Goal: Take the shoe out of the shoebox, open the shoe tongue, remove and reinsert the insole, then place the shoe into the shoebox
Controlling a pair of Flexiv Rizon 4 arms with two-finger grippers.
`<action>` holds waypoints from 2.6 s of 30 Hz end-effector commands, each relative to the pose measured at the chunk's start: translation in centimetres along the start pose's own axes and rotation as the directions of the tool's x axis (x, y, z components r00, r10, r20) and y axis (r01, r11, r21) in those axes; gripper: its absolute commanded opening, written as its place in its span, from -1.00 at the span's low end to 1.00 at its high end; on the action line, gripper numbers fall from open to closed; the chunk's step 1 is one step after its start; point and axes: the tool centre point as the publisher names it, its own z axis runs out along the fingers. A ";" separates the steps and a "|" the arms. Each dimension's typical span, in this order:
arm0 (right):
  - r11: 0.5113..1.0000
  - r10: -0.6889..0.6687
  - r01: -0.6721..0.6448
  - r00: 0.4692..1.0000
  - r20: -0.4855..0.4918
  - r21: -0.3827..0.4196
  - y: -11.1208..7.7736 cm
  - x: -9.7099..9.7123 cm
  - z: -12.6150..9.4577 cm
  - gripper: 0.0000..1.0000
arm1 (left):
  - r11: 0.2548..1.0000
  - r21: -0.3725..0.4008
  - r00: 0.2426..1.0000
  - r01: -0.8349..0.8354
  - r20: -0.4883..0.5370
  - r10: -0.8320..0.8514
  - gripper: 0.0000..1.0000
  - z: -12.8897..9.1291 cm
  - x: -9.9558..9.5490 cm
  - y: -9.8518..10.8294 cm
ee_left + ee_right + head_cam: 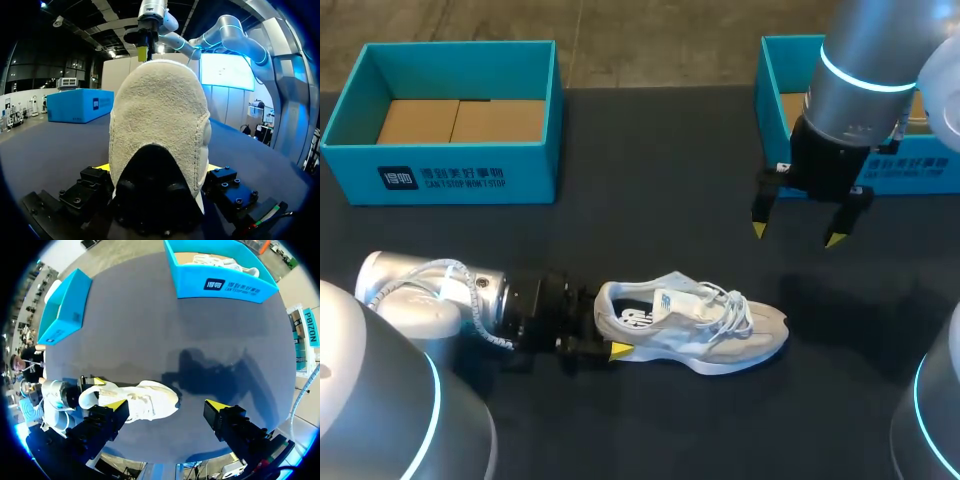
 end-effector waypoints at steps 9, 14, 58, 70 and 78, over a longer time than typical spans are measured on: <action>0.998 -0.047 0.048 0.998 0.034 -0.032 -3.3 5.1 -0.4 1.00 | 1.000 -0.003 1.000 0.002 0.000 -0.002 -1.00 0.1 0.0 0.3; 0.996 -0.073 0.075 0.996 0.048 -0.046 -4.9 7.6 0.5 1.00 | 1.000 -0.003 1.000 0.002 0.000 -0.002 -1.00 0.1 0.0 0.3; 0.995 -0.051 0.071 0.966 0.253 -0.068 -8.1 17.7 5.9 1.00 | 1.000 -0.003 1.000 0.002 0.000 -0.002 -1.00 0.1 0.0 0.3; 0.995 -0.041 0.063 0.962 0.268 -0.074 -8.2 17.7 6.1 1.00 | 1.000 -0.003 1.000 0.002 0.000 -0.002 -1.00 0.1 0.0 0.3; 0.992 0.061 -0.019 0.936 0.346 -0.125 -8.3 17.5 7.7 1.00 | 1.000 -0.003 1.000 0.002 0.000 -0.002 -1.00 0.1 0.0 0.3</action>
